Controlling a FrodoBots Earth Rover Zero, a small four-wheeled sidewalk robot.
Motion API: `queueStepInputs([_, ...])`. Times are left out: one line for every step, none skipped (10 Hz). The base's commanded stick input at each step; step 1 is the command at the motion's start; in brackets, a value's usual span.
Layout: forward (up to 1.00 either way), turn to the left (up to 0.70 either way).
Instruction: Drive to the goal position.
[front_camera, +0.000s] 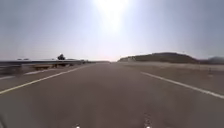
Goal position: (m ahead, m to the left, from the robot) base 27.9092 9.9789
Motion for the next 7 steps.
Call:
queueStepInputs([0.70,0.28])
queueStepInputs([0.70,0.15])
queueStepInputs([0.70,0.02])
queueStepInputs([0.70,0.00])
queueStepInputs([0.70,0.00])
queueStepInputs([0.70,0.00])
queueStepInputs([0.70,0.00])
